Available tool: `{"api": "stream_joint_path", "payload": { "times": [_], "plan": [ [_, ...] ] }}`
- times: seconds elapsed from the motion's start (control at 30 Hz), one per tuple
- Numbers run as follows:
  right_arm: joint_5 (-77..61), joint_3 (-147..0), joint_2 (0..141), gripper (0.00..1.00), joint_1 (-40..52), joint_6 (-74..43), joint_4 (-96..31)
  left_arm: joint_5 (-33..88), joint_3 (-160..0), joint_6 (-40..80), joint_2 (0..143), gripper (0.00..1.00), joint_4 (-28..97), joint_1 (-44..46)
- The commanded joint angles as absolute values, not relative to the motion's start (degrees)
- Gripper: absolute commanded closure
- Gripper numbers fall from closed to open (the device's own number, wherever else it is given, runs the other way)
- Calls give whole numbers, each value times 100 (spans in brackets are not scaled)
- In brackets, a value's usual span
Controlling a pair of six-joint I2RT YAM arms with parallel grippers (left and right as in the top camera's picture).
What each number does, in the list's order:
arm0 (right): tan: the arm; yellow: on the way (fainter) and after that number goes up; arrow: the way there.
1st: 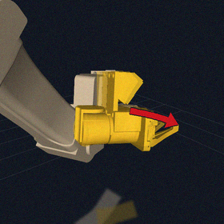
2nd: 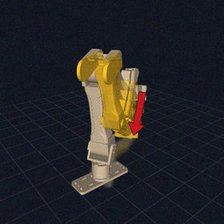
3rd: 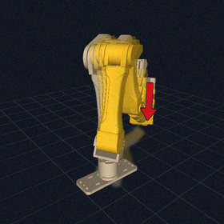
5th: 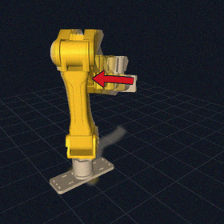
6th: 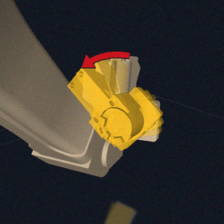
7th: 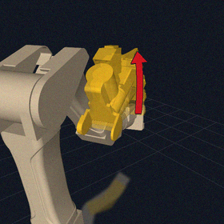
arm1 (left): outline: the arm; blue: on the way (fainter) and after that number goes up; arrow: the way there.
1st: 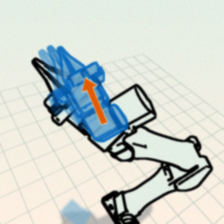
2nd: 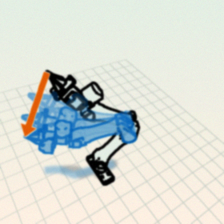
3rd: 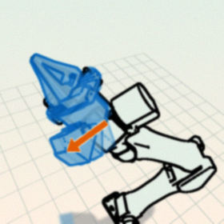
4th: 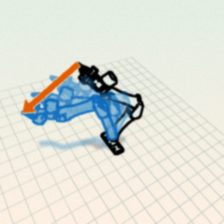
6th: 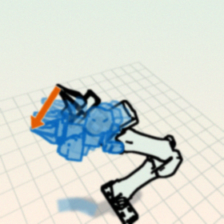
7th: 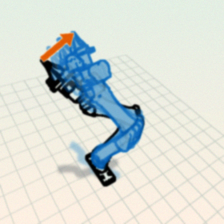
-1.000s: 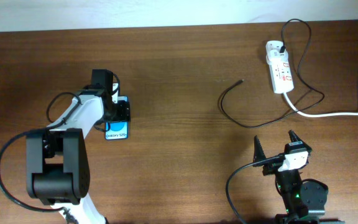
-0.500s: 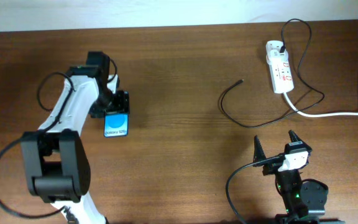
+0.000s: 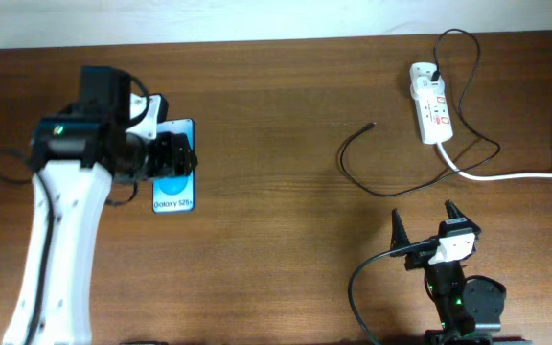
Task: Plug charger to phone and switch on socket
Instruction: 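Lift the phone upright with the left gripper, tilting it right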
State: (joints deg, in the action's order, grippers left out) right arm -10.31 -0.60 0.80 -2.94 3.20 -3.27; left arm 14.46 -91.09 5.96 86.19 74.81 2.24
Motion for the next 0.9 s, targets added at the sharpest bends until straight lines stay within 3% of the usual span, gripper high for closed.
{"api": "stream_joint_path", "payload": {
  "times": [0.0,0.43,0.87],
  "plan": [
    [-963,-32,36,2,-263,318,-366,1892,-9264,779,8031,65,7706,344],
    [-963,-32,36,2,-263,318,-366,1870,-9251,1135,7872,64,8007,1186],
    [-1098,-32,36,2,-263,143,-364,1868,-9251,1245,7874,64,7918,1275]
  ]
}}
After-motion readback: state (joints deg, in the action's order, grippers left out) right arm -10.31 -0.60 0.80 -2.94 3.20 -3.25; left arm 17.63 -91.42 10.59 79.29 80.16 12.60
